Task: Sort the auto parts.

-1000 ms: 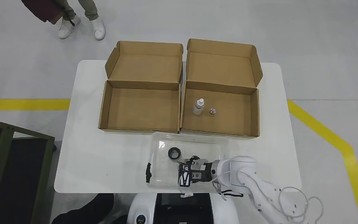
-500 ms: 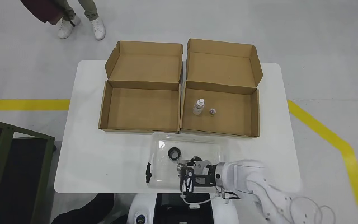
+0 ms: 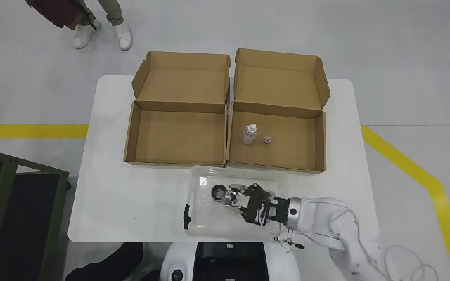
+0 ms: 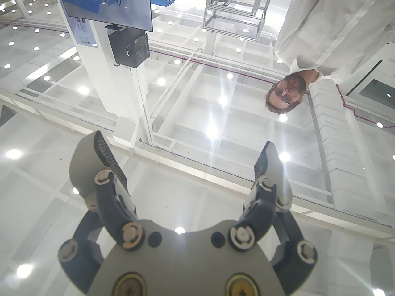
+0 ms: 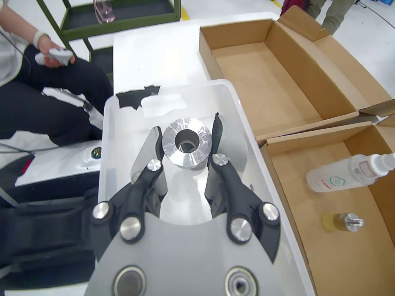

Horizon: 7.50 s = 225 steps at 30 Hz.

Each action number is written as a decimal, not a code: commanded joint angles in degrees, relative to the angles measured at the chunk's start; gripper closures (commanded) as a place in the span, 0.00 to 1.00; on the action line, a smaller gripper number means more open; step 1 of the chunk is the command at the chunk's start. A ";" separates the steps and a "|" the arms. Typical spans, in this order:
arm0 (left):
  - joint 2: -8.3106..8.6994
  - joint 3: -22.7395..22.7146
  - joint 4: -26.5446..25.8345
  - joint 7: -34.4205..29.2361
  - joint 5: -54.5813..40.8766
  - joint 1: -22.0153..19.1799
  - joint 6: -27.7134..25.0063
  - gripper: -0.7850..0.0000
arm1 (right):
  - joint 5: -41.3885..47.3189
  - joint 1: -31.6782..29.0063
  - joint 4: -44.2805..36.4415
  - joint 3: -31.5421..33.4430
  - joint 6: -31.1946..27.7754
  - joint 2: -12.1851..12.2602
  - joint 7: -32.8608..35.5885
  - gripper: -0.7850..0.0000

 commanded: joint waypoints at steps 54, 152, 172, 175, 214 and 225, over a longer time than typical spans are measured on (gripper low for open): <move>0.00 0.00 0.00 0.00 0.00 0.00 0.00 0.00 | 28.11 5.09 1.33 6.38 0.07 -1.20 -10.94 1.00; 0.00 0.00 0.00 0.00 0.00 0.00 0.00 0.00 | 4.78 48.30 52.24 -32.65 25.46 -28.41 9.76 0.18; 0.00 0.00 0.00 0.00 0.00 0.00 0.00 0.00 | -8.85 22.41 9.51 -16.15 11.21 -18.80 17.38 0.00; 0.00 0.00 0.00 0.00 0.00 0.00 0.00 0.00 | -10.80 17.82 6.17 -14.41 8.80 -17.68 17.18 0.00; 0.00 0.00 0.00 0.00 0.00 0.00 0.00 0.00 | -23.67 6.68 13.17 -8.15 -0.03 -12.63 7.60 0.16; 0.00 0.00 0.00 0.00 0.00 0.00 0.00 0.00 | -22.51 7.86 15.18 -9.08 0.85 -12.60 7.25 0.50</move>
